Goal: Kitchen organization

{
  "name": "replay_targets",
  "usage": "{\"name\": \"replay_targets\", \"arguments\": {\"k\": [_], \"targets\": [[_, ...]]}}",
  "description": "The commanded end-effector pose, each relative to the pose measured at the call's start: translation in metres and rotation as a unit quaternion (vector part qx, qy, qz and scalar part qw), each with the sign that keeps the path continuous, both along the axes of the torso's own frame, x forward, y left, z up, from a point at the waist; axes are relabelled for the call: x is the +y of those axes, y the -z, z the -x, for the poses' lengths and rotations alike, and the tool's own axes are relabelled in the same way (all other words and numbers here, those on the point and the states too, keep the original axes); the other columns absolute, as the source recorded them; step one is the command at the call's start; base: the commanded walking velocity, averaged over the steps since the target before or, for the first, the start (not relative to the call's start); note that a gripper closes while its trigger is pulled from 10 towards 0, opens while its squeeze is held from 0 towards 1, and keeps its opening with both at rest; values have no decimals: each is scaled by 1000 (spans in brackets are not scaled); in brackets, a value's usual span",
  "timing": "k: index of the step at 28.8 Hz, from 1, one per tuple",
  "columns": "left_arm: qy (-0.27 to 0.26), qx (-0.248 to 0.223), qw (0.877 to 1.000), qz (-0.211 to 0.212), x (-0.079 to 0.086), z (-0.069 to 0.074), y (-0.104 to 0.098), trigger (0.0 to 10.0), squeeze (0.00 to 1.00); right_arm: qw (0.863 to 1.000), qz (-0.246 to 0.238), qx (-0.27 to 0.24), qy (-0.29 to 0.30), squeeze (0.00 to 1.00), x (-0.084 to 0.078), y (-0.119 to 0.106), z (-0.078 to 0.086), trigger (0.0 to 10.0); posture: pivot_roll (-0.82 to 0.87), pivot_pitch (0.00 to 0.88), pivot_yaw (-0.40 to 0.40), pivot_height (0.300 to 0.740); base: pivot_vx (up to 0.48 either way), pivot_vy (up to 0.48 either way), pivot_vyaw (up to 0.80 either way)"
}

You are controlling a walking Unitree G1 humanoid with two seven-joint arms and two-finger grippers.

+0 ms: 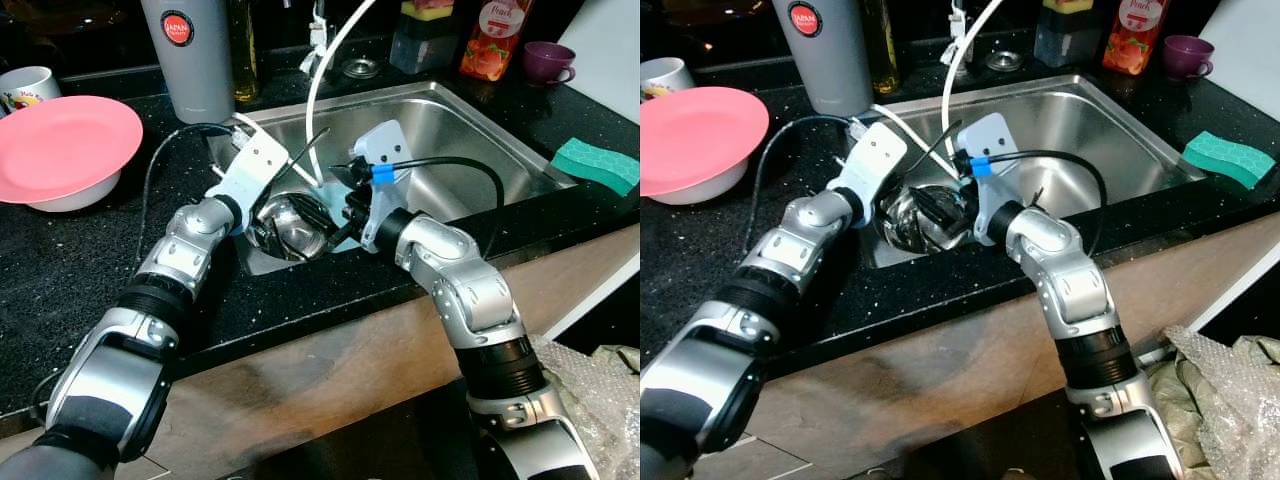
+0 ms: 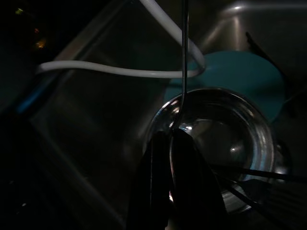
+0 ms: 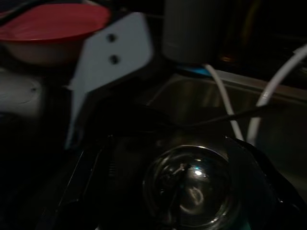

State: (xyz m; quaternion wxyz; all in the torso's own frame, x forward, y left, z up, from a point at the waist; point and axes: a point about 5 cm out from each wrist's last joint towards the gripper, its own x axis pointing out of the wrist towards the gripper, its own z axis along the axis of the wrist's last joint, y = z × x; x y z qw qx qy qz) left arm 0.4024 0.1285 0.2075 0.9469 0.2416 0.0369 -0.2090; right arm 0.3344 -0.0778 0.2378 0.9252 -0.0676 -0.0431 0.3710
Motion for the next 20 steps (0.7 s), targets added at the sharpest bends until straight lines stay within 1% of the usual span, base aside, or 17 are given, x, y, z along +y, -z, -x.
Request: {"name": "replay_targets", "arguments": {"k": [1,3,4,5,7,8,9,12,20], "targets": [[-8,66,998,5,5,1,19,10000,0,1000,1,3,-16,0,5,-1,1,10000,25,106,10,740,0,0,0],[-18,91,996,13,8,0,20,10000,0,1000,3,4,-18,0,6,-1,1,10000,25,107,10,740,0,0,0],[-18,91,996,13,8,0,20,10000,0,1000,3,4,-18,0,6,-1,1,10000,25,107,10,740,0,0,0],[-22,103,994,16,9,0,20,10000,0,1000,4,4,-19,0,6,-1,1,10000,26,108,8,740,0,0,0],[-22,103,994,16,9,0,20,10000,0,1000,4,4,-19,0,6,-1,1,10000,26,108,8,740,0,0,0],[-26,116,993,19,10,-1,21,10000,0,1000,5,5,-20,0,6,-1,1,10000,26,108,6,740,0,0,0],[-26,116,993,19,10,-1,21,10000,0,1000,5,5,-20,0,6,-1,1,10000,26,108,6,740,0,0,0],[-28,147,989,17,12,-1,25,10000,0,1000,8,6,-24,0,6,-1,1,10000,26,110,6,740,0,0,0],[-26,153,988,18,12,-2,25,10000,0,1000,11,5,-26,0,5,-2,-1,10000,26,110,2,740,0,0,0]]}}
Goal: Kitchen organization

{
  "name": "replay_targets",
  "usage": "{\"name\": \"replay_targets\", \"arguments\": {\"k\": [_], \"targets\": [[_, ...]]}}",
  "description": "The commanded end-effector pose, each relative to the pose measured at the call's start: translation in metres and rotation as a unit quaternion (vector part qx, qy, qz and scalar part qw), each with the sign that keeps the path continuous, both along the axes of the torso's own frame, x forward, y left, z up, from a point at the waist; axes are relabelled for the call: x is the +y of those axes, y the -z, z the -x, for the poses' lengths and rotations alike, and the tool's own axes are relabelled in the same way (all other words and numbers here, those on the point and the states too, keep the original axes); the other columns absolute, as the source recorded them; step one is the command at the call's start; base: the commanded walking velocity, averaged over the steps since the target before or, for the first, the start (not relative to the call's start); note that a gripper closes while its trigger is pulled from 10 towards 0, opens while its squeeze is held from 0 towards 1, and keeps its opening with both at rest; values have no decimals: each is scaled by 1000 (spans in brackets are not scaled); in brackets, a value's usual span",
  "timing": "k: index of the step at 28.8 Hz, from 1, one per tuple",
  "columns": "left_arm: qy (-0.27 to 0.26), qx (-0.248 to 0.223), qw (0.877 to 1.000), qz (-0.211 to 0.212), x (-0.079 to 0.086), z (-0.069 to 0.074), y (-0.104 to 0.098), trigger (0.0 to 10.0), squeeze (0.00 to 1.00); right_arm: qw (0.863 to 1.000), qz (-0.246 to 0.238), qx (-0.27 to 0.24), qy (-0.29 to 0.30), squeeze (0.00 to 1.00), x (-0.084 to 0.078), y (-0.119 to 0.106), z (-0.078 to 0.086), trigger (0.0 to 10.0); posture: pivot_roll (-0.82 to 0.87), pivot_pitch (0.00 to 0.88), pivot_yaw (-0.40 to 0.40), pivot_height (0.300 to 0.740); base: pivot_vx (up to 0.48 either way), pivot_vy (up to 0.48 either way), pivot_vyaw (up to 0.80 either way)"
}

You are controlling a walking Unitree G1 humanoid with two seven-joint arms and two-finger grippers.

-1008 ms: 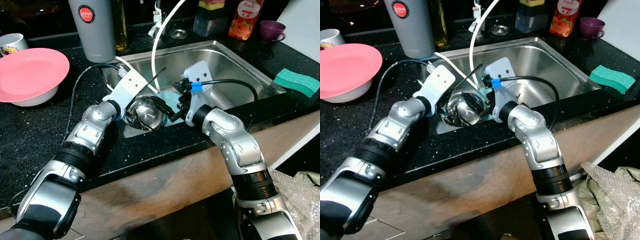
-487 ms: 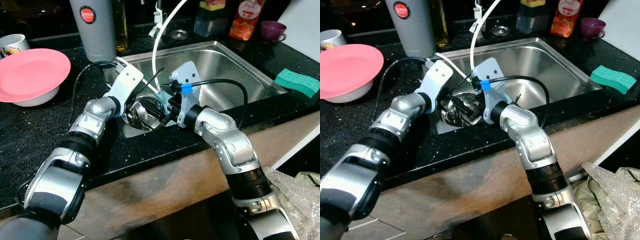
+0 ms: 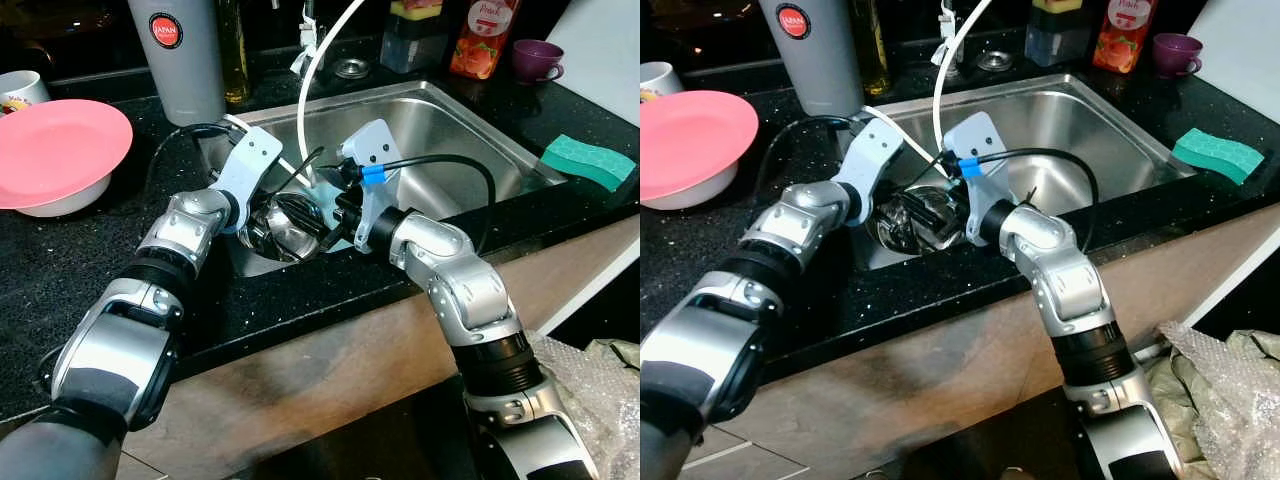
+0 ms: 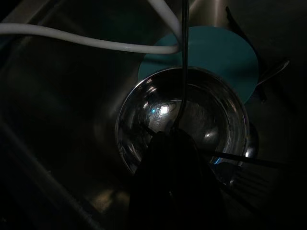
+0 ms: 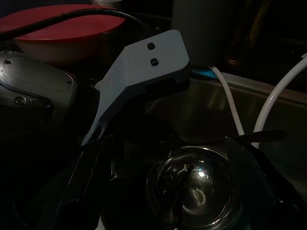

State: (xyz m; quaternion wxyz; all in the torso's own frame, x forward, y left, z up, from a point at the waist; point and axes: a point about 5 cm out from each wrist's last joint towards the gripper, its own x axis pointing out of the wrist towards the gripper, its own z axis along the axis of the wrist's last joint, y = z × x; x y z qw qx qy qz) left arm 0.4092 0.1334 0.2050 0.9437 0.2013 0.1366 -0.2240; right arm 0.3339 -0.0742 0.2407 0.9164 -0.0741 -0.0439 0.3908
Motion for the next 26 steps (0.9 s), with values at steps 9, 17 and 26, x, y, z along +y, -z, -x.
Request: {"name": "replay_targets", "arguments": {"k": [9,17,26], "targets": [[-19,46,999,5,11,3,19,10000,4,1000,8,8,-4,0,-2,0,-4,10000,27,108,2,740,0,0,0],[-18,42,999,12,11,2,15,10000,812,1000,11,8,-4,0,-3,0,-5,10000,29,106,1,740,0,0,0],[-27,20,999,16,13,-1,4,10000,0,1000,11,6,-3,0,-3,-1,-6,10000,29,102,1,740,0,0,0]]}}
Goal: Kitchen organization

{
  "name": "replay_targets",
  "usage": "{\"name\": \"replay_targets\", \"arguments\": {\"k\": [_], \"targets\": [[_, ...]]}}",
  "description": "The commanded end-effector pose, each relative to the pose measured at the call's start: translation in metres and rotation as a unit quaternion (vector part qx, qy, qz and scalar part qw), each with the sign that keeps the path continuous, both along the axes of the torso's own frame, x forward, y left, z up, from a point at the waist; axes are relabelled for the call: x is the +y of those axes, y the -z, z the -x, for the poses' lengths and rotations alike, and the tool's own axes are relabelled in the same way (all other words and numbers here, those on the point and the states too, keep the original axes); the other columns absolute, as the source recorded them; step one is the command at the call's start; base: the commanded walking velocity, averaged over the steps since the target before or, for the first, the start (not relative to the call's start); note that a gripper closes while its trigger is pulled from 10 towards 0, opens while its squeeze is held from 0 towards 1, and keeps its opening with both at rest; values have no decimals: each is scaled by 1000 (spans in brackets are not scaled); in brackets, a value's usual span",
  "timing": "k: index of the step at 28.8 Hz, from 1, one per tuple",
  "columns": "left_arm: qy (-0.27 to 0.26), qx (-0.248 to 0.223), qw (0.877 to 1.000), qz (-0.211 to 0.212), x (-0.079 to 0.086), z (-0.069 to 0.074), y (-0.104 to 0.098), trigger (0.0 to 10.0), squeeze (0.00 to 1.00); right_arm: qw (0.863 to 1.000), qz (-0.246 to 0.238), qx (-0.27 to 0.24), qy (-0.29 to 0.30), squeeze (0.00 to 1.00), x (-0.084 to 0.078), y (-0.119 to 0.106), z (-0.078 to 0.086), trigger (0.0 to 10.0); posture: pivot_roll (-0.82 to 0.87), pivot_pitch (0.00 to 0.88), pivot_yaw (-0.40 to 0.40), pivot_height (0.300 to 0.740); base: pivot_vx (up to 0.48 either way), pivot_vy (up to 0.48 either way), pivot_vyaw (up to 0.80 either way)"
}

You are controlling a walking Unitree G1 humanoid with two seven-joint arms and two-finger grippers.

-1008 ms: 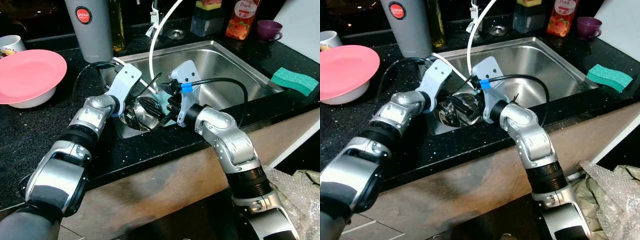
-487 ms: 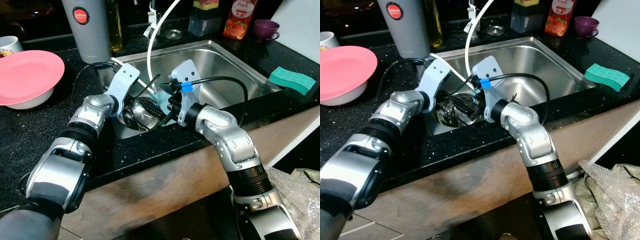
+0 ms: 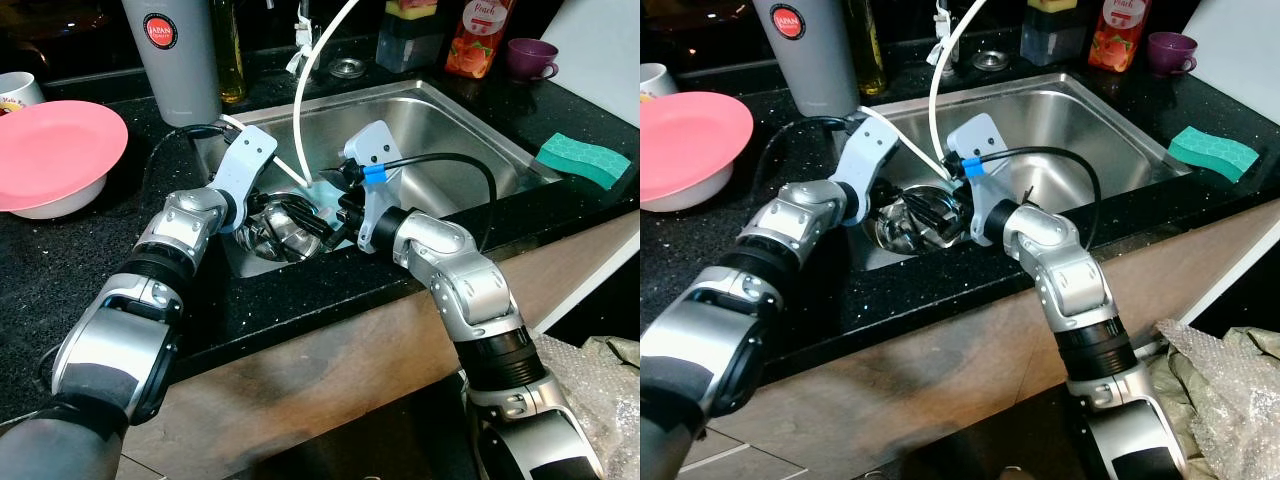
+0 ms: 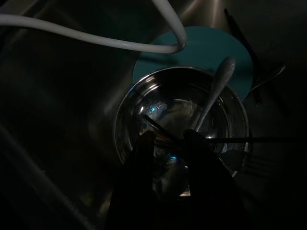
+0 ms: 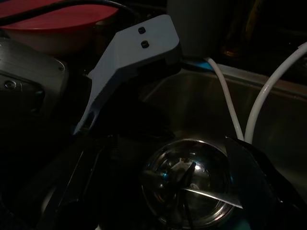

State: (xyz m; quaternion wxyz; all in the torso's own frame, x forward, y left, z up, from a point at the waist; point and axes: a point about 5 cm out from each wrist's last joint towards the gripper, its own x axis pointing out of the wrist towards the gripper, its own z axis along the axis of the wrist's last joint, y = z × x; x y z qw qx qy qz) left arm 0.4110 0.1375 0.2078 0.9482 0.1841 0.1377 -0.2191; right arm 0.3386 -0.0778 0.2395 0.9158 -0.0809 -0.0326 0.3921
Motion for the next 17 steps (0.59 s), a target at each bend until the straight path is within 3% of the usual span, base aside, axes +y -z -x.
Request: {"name": "replay_targets", "arguments": {"k": [1,5,6,7,9,11,13,14,17], "targets": [[-17,13,1000,-4,9,1,4,10000,0,1000,1,-3,-2,0,0,-2,-2,10000,29,102,0,740,0,0,0],[-25,-18,1000,5,13,-2,-15,10000,0,1000,0,-5,-1,0,-1,-4,-2,10000,29,102,0,740,0,0,0],[-49,-58,997,31,20,-4,-35,10000,0,1000,0,-6,0,0,-1,-4,-2,10000,28,99,1,740,0,0,0],[-49,-58,997,31,20,-4,-35,10000,0,1000,0,-6,0,0,-1,-4,-2,10000,28,99,1,740,0,0,0],[-79,-95,990,62,29,-4,-54,10000,0,1000,0,-6,1,0,-2,-4,-2,10000,28,99,1,740,0,0,0],[-113,-128,981,89,41,-2,-71,10000,0,1000,0,-6,1,0,-2,-4,-2,10000,28,99,1,740,0,0,0],[-188,-139,966,115,67,2,-91,10000,0,1000,-1,-8,1,0,-2,-4,-2,10000,31,96,-2,740,0,0,0],[-188,-139,966,115,67,2,-91,10000,0,1000,-1,-8,1,0,-2,-4,-2,10000,31,96,-2,740,0,0,0],[-254,-159,942,155,101,18,-115,10000,0,1000,-3,-9,0,0,-2,-5,-1,10000,35,93,-7,740,0,0,0]]}}
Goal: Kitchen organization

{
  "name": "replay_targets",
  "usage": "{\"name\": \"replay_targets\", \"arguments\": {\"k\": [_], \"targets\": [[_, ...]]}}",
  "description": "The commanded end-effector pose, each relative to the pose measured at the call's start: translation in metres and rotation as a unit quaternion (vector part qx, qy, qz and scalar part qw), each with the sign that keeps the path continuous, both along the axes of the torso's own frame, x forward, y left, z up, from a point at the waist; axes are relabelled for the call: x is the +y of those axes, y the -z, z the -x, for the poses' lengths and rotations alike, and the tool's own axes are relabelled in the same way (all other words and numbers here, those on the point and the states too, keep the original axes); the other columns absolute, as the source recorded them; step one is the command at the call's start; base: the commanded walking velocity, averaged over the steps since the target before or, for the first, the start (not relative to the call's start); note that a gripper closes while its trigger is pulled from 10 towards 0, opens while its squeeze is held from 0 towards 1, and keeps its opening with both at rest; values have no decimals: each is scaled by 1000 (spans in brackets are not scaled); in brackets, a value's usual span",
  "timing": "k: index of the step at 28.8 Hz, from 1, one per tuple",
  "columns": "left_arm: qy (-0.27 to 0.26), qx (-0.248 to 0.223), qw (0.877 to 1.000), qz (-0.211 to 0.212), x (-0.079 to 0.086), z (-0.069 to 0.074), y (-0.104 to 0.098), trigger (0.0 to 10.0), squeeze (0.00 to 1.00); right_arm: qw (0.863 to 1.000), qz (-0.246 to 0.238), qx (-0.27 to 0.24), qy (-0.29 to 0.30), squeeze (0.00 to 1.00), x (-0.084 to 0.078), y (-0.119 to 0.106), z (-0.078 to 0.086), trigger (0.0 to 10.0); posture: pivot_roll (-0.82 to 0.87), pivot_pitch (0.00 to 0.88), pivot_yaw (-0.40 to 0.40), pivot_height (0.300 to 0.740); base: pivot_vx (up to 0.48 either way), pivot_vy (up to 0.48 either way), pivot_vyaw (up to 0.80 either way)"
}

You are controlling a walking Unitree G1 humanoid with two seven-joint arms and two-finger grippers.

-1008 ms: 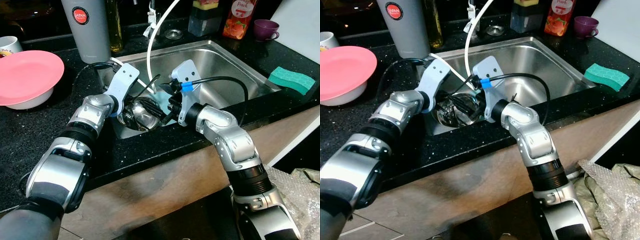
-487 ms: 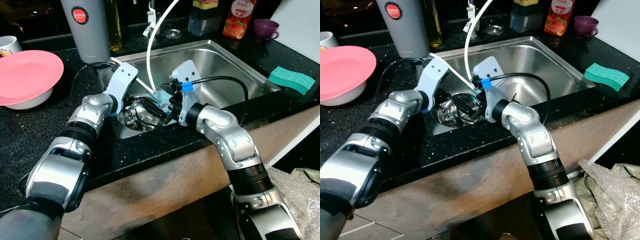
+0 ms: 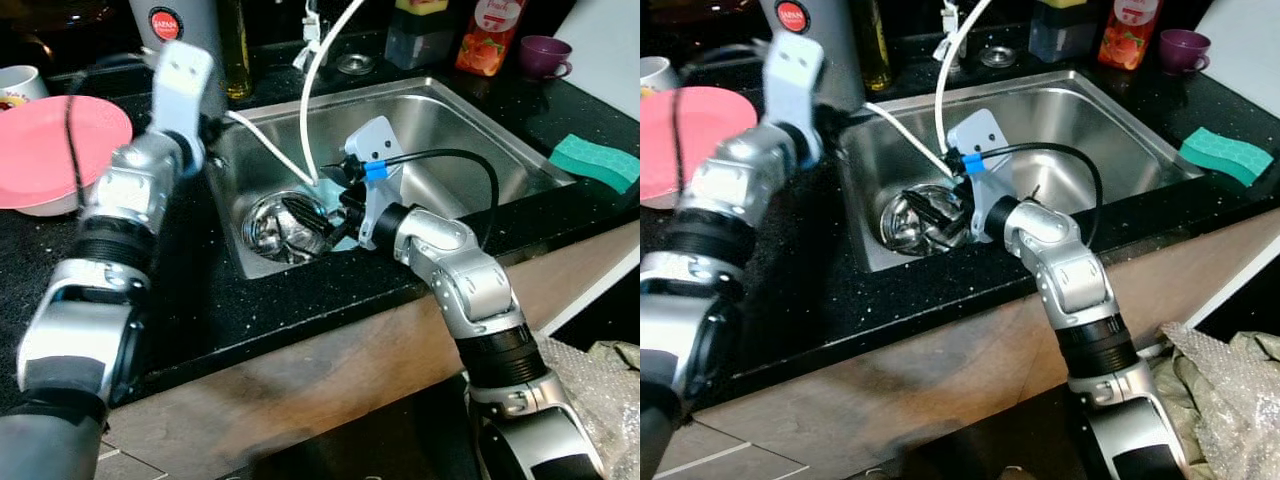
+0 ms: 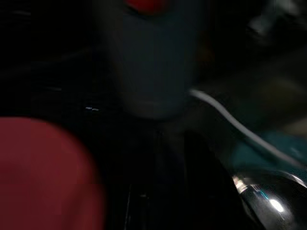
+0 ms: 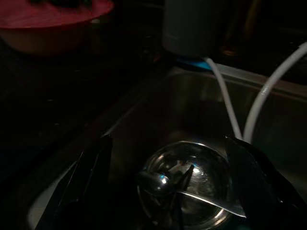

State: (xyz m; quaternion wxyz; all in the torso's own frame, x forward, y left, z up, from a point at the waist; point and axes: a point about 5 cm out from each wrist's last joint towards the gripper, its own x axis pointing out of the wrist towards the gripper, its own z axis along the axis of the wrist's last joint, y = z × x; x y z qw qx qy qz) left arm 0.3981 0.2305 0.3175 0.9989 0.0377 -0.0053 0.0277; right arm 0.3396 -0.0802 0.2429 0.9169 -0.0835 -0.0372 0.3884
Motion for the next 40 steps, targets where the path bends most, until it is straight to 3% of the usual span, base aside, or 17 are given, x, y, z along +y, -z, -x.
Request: {"name": "replay_targets", "arguments": {"k": [1,5,6,8,9,12,13,17,18,21,26,29,33,35,40], "targets": [[-15,-3,1000,11,8,5,-5,10000,0,1000,-3,-4,-3,0,1,-2,0,10000,35,93,-7,740,0,0,0],[-37,-26,999,6,26,21,-15,10000,0,1000,-3,-4,-5,0,2,-2,0,10000,40,91,-13,740,0,0,0],[-57,-36,998,11,37,31,-18,10000,933,1000,-4,-4,-6,0,2,-2,0,10000,40,91,-16,740,0,0,0],[-57,-36,998,11,37,31,-18,10000,933,1000,-4,-4,-6,0,2,-2,0,10000,40,91,-16,740,0,0,0],[-78,-43,996,17,49,41,-22,10000,1000,1000,-3,-5,-7,0,2,-2,0,10000,41,91,-17,740,0,0,0],[-154,-48,987,18,82,68,-23,10000,1000,1000,-3,-5,-10,0,2,-2,0,10000,45,86,-19,740,0,0,0],[-154,-48,987,18,82,68,-23,10000,1000,1000,-3,-5,-10,0,2,-2,0,10000,45,86,-19,740,0,0,0],[-225,-42,973,24,110,86,-14,10000,980,1000,-3,-4,-11,0,3,-2,0,10000,50,83,-21,740,0,0,0],[-245,-40,968,41,118,91,-9,10000,16,1000,-3,-4,-12,0,3,-1,1,10000,50,83,-21,740,0,0,0],[-274,-26,957,89,129,102,7,10000,0,1000,-2,-4,-15,0,4,-1,1,10000,47,80,-23,740,0,0,0],[-286,-3,955,81,136,112,31,10000,0,1000,0,-6,-17,0,4,-1,1,10000,46,78,-27,740,0,0,0],[-282,-12,955,91,136,116,34,10000,0,1000,1,-6,-18,0,4,-1,1,10000,45,77,-29,740,0,0,0],[-258,-35,958,121,134,113,41,10000,0,1000,2,-7,-19,0,4,-1,1,10000,46,76,-31,740,0,0,0],[-248,-22,959,138,132,111,48,10000,0,1000,2,-7,-20,0,5,-1,1,10000,45,75,-31,740,0,0,0],[-241,-43,950,193,130,110,51,10000,0,1000,2,-9,-20,0,4,-2,1,10000,41,80,-27,740,0,0,0]]}}
